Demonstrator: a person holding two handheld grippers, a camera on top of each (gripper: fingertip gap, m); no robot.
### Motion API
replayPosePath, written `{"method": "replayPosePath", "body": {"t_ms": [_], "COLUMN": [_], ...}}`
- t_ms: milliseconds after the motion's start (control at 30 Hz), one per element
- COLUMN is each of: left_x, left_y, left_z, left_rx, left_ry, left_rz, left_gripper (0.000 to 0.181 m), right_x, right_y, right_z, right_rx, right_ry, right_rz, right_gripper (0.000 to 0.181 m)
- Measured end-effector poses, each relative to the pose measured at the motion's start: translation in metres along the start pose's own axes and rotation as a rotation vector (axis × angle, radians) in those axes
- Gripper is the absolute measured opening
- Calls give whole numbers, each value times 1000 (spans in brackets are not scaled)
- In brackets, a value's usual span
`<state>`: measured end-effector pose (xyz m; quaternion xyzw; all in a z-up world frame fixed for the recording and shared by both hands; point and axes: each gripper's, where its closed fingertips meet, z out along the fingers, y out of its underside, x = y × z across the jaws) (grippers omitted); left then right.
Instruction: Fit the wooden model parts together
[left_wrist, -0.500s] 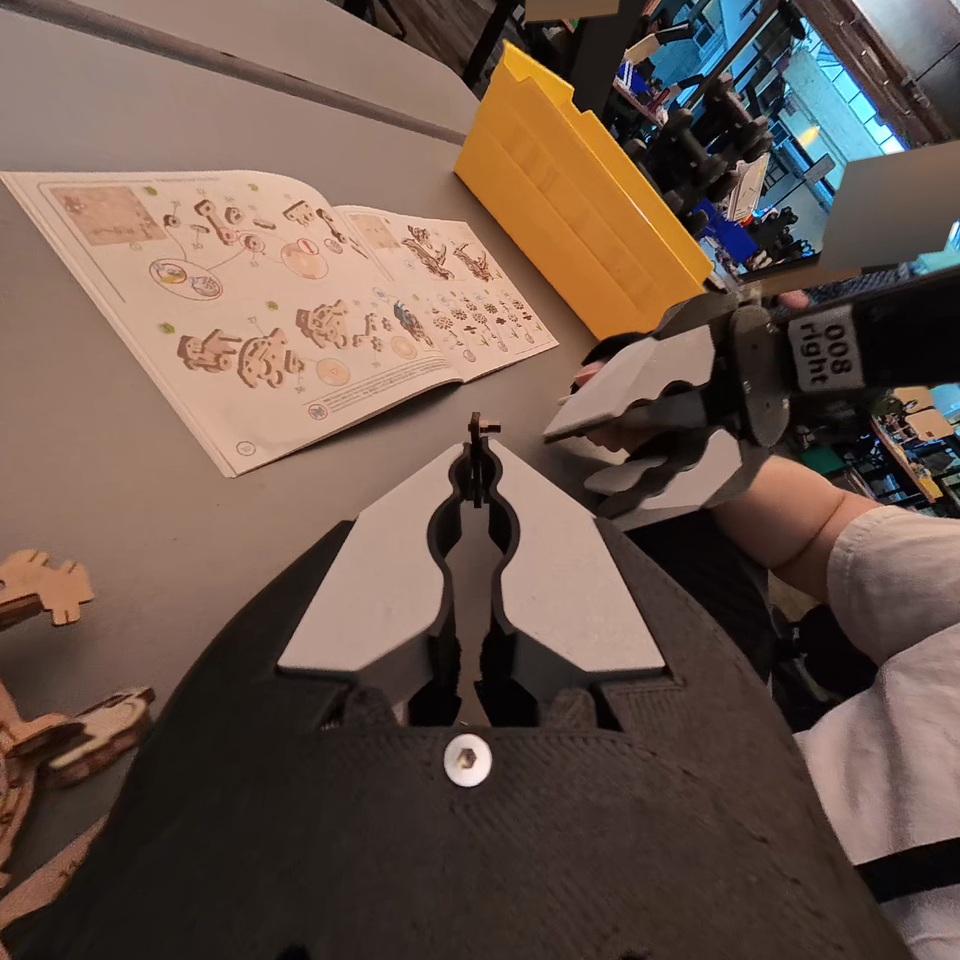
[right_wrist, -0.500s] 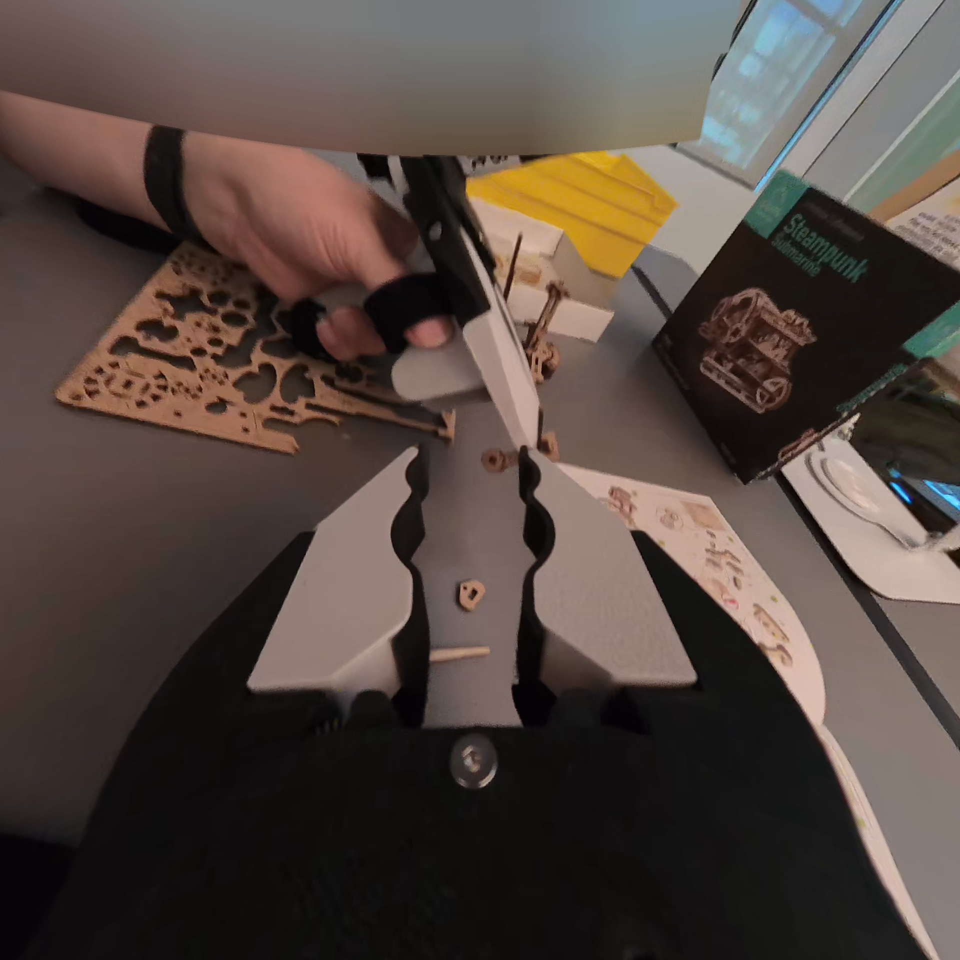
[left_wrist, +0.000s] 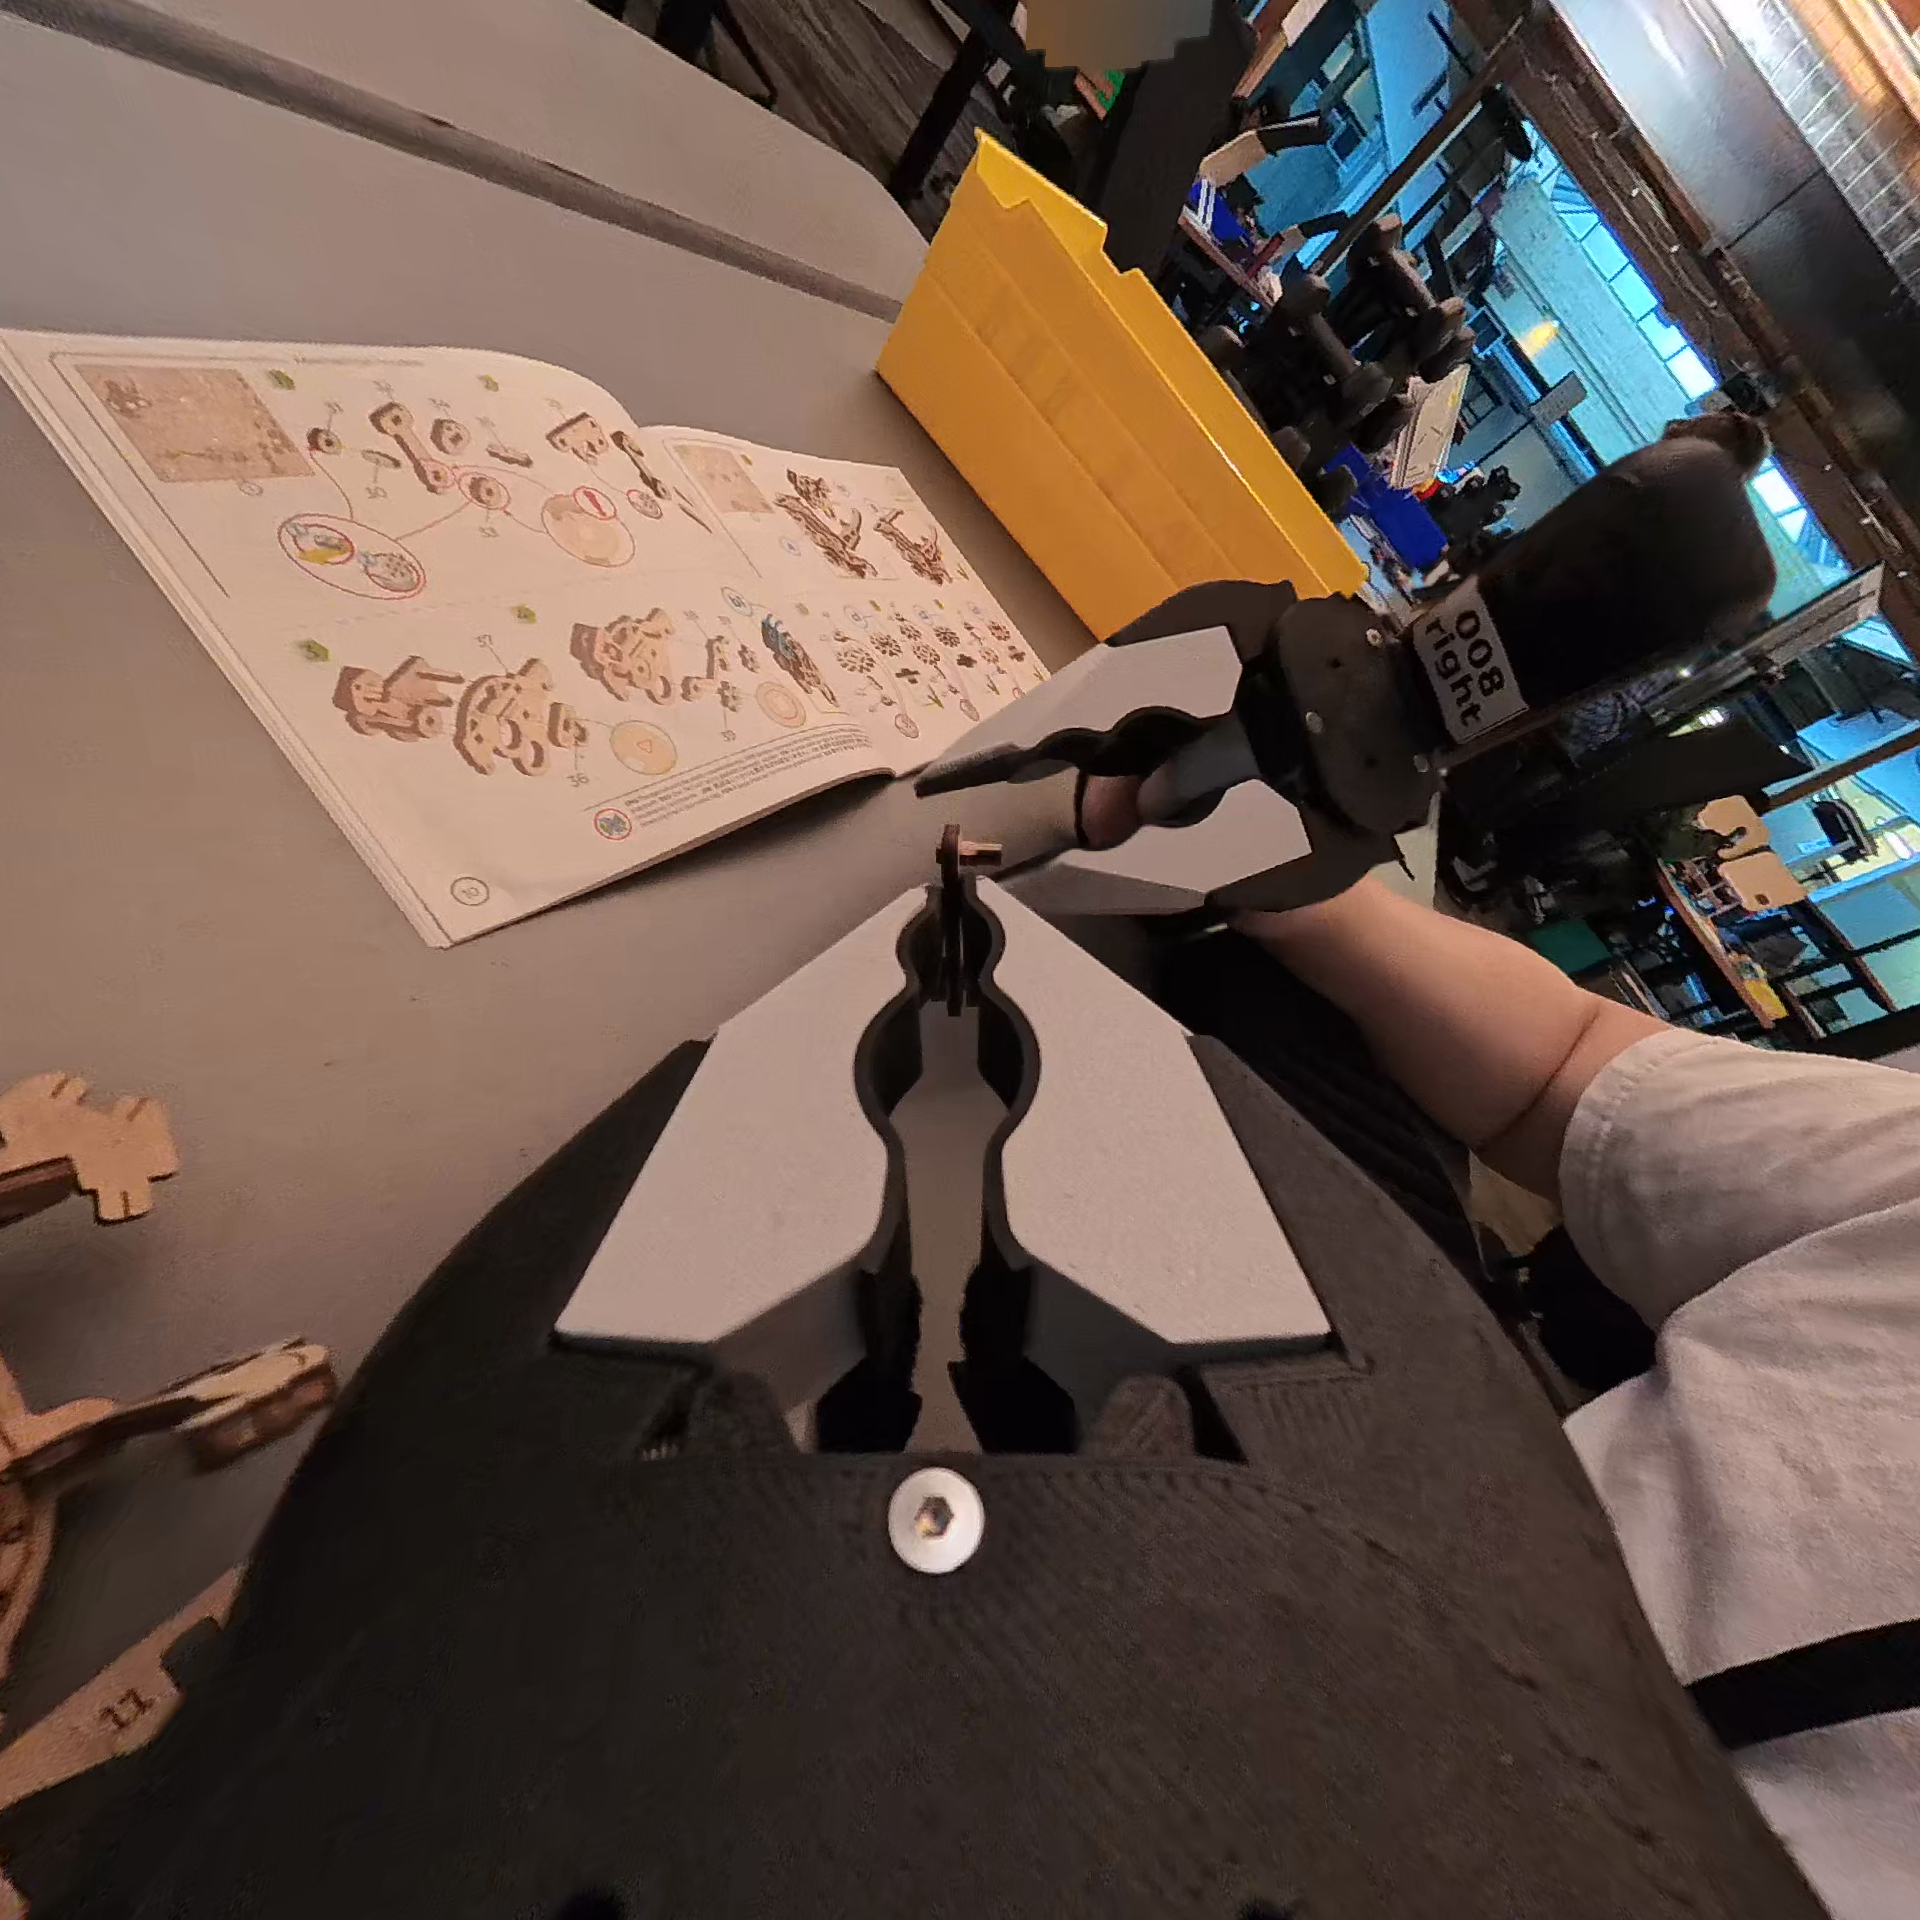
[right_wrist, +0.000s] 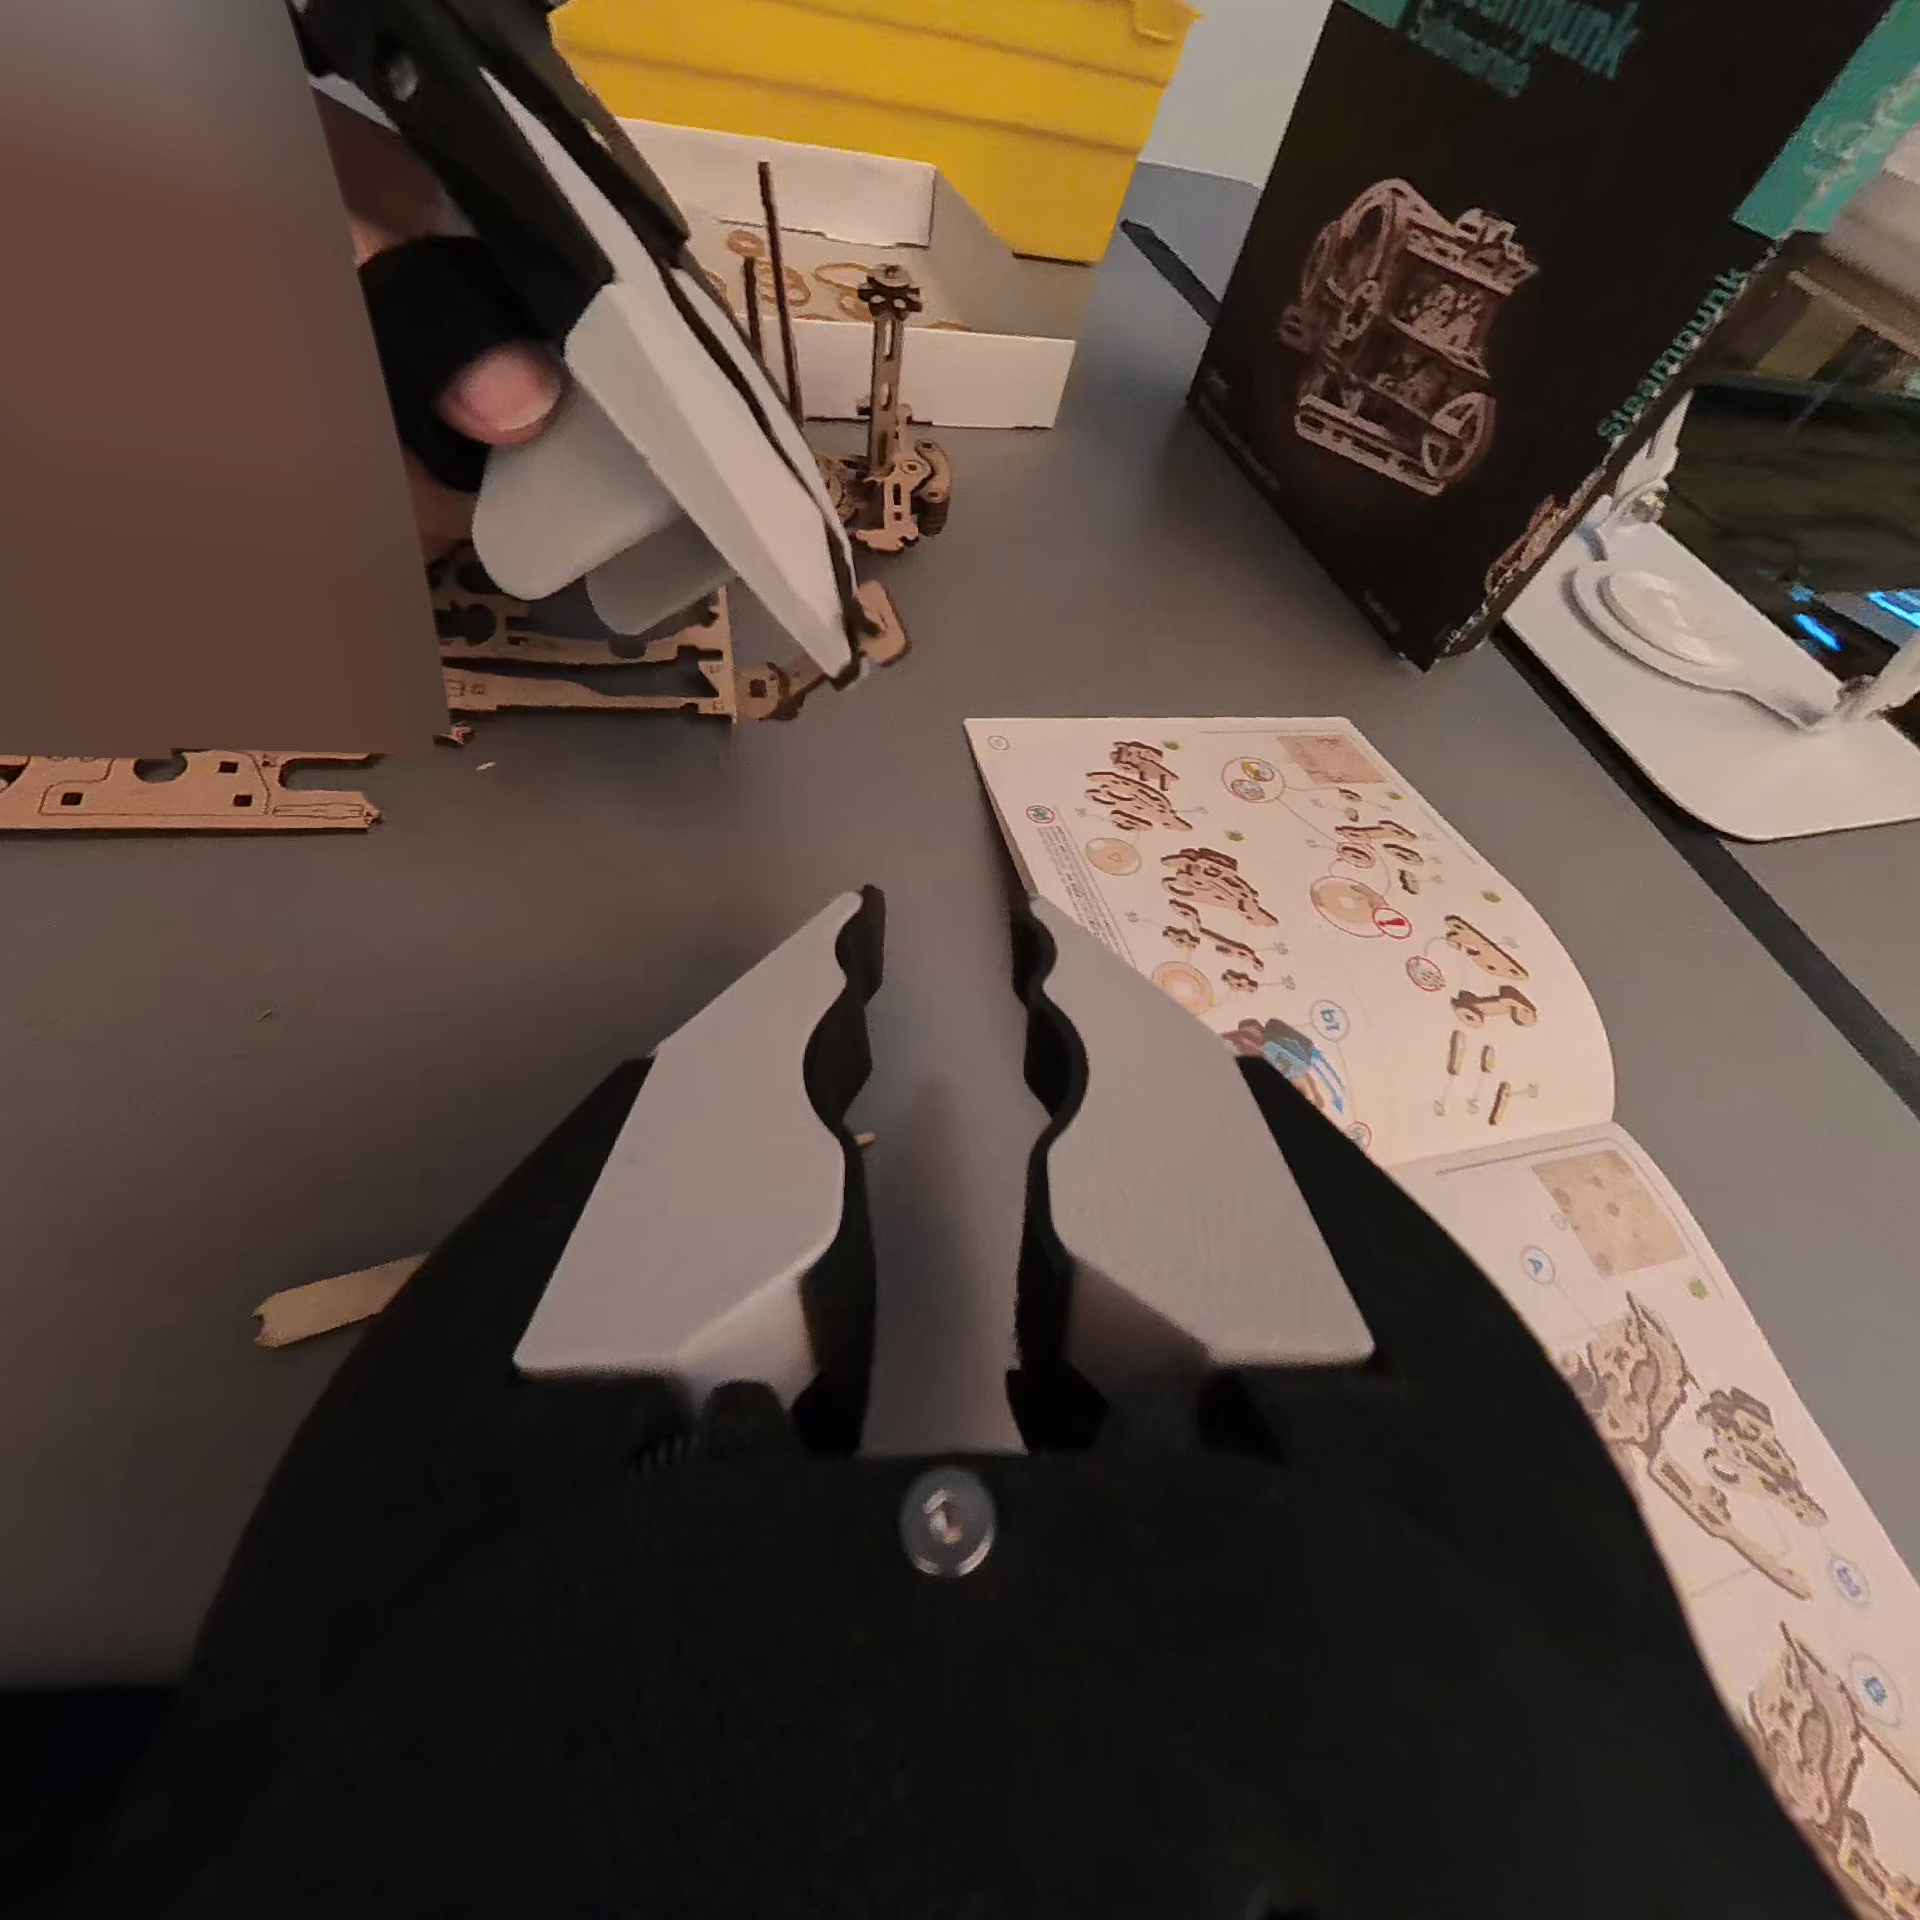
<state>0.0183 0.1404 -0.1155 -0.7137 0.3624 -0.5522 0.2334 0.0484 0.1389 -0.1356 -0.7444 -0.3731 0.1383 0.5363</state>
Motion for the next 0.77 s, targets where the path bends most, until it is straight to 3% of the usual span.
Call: {"method": "replayPosePath", "body": {"t_ms": [767], "left_x": [1], "left_y": [-14], "left_z": [-8], "left_rx": [71], "left_ry": [-6], "left_rz": [8], "left_gripper": [0], "right_x": [25], "right_y": [2], "right_z": [-10], "right_rx": [16], "right_ry": [112], "right_rz": [35], "right_gripper": [14]}}
